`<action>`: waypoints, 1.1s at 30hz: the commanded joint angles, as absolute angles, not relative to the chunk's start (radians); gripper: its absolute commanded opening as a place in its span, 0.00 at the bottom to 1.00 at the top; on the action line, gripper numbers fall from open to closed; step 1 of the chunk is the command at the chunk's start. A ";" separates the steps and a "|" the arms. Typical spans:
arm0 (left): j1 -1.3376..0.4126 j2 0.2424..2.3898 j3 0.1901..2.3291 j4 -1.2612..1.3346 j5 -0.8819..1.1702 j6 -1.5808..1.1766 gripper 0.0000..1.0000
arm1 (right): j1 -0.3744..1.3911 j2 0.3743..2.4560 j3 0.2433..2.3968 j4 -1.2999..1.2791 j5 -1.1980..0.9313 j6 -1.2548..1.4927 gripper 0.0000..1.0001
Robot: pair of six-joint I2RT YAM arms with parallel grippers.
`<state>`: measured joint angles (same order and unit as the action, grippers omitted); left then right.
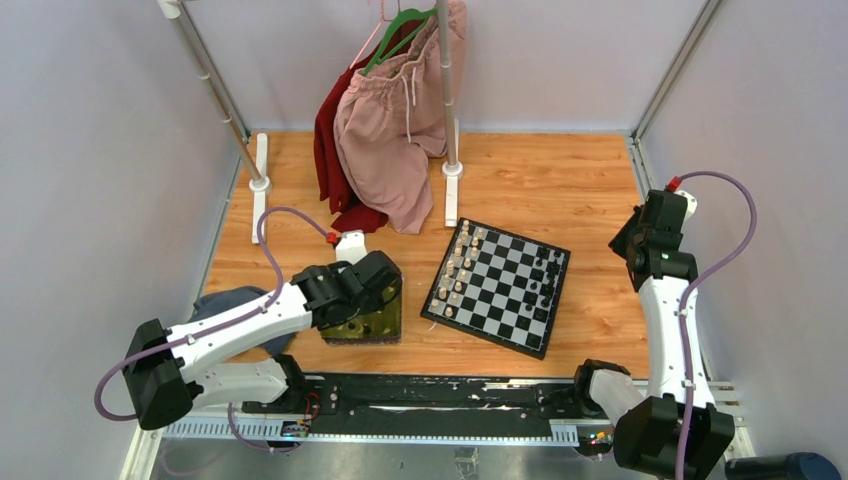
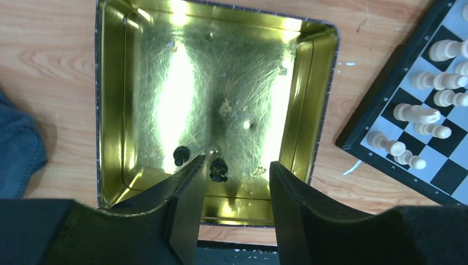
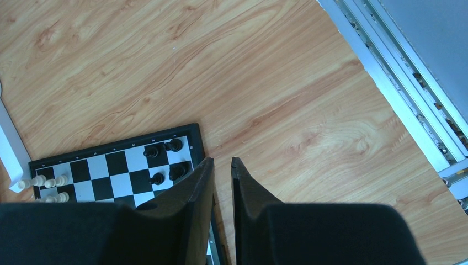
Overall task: Set up the chess pieces on the board
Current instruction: Pick up the chess piece from the storage box.
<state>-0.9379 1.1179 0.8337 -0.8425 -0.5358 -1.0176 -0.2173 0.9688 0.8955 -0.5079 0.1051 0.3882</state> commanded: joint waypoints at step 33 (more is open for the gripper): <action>-0.927 1.122 0.613 -0.723 -0.395 -1.264 0.46 | -0.179 0.952 0.827 -0.481 0.095 0.362 0.23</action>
